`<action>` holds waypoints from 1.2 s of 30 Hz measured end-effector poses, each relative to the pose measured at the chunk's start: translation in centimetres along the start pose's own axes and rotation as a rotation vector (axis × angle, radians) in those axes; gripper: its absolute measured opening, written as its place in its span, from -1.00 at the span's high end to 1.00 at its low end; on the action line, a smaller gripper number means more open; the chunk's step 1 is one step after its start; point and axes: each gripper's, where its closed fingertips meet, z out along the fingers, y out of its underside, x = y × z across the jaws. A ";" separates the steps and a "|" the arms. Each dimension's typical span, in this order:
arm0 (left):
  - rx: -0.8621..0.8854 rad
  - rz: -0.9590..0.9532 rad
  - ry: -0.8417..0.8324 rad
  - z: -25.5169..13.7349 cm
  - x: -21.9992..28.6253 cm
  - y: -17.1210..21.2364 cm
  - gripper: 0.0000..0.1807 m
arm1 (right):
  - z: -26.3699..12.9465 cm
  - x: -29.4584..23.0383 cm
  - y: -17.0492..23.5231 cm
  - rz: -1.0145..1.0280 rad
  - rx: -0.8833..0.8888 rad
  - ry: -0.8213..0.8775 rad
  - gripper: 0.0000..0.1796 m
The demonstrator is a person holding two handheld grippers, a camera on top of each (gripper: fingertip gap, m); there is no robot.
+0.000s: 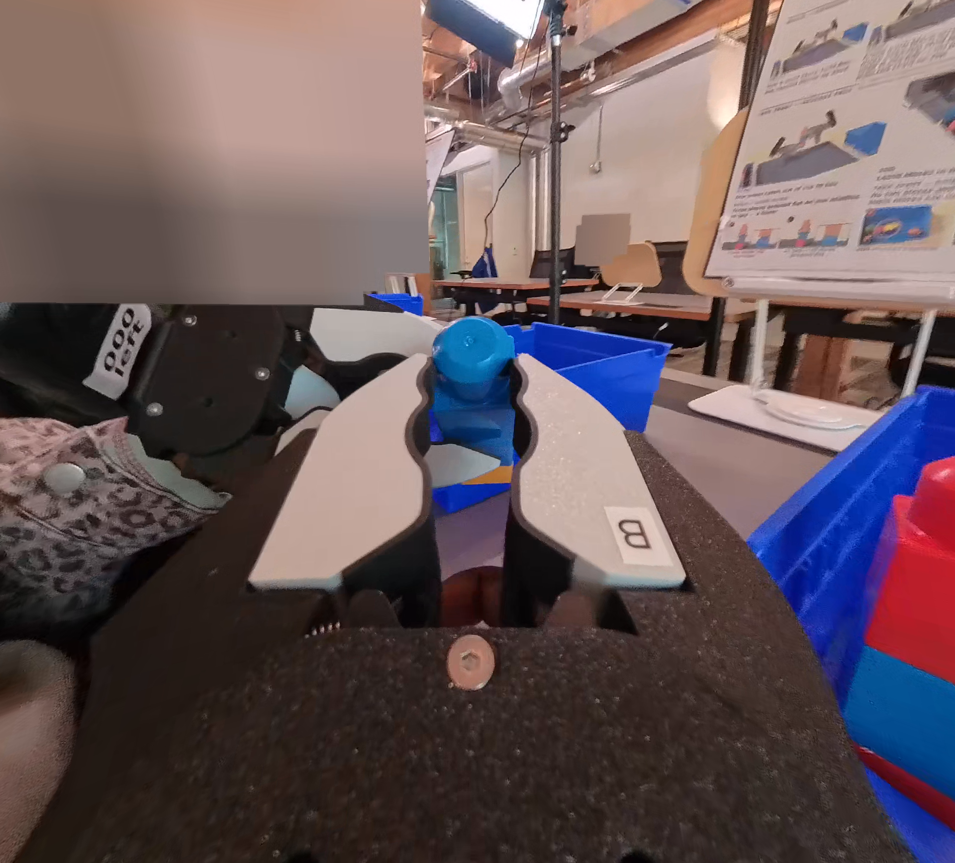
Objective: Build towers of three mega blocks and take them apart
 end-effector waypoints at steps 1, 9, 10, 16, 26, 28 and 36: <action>0.018 -0.009 0.000 0.0 0.1 -0.2 0.59 | -0.1 -0.1 -0.1 -0.040 0.004 0.008 0.70; 0.377 -0.424 -0.082 -1.6 -2.0 -1.9 0.36 | -1.2 0.2 -2.6 -0.135 0.145 0.059 0.70; 0.410 -0.480 -0.074 -1.8 -2.3 -1.9 0.36 | -1.4 0.4 -3.0 -0.138 0.165 0.074 0.70; 0.392 -0.637 -0.096 -1.6 -3.5 0.0 0.48 | -2.8 3.2 -7.4 -0.254 0.240 0.260 0.71; 0.313 -0.570 -0.106 -0.9 -3.1 1.0 0.53 | -3.2 13.2 -12.3 -0.355 0.089 0.591 0.71; 0.299 -0.531 -0.103 -0.8 -2.8 1.1 0.53 | -3.2 15.4 -11.0 -0.310 0.031 0.646 0.70; 0.288 -0.459 -0.069 -0.5 -1.8 0.7 0.54 | -3.4 18.3 -6.3 -0.234 -0.159 0.762 0.70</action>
